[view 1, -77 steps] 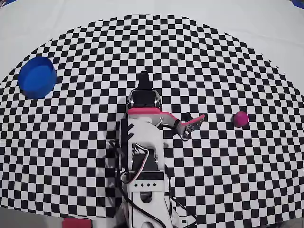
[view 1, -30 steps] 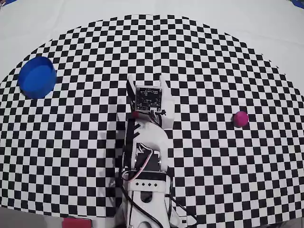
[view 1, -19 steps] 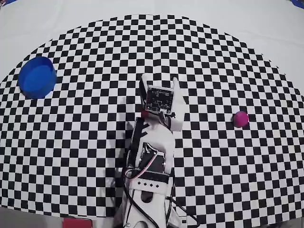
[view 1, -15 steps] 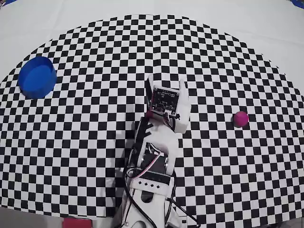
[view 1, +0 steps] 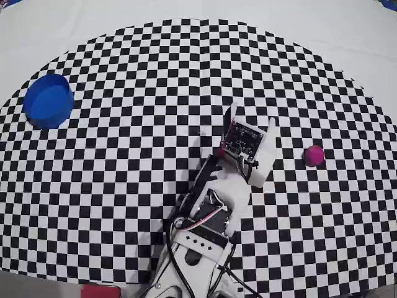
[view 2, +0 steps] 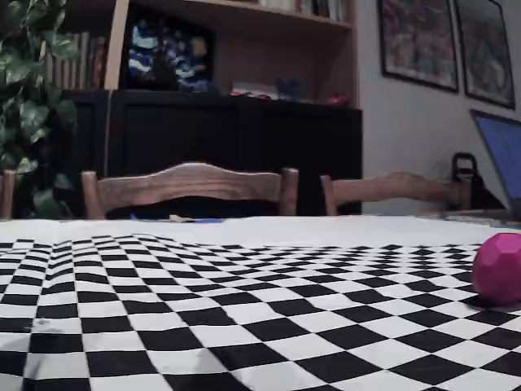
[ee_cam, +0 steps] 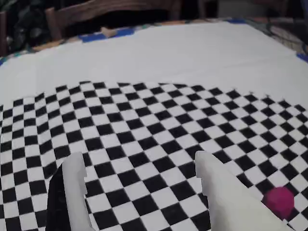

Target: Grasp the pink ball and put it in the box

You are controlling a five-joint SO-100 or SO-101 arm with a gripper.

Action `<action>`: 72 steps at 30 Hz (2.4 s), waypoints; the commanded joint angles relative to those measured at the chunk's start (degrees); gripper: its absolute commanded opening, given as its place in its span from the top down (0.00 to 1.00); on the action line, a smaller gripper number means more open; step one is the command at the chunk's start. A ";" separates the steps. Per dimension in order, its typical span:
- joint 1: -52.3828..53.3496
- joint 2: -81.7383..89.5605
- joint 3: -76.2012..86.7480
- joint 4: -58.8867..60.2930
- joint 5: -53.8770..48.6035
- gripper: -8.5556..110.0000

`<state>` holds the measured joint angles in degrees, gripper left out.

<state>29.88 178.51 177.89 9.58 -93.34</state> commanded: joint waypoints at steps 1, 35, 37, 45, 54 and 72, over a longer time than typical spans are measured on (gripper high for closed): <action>2.90 1.05 0.44 -1.23 -0.53 0.71; 22.85 1.41 0.44 -0.97 -0.53 0.71; 23.12 1.41 0.44 -0.88 -0.53 0.71; 23.64 1.41 0.44 -0.88 -0.53 0.71; 23.64 0.79 0.44 -0.88 -0.53 0.71; 24.43 -3.25 0.44 -2.02 -0.53 0.68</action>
<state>53.61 176.13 177.89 9.05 -93.34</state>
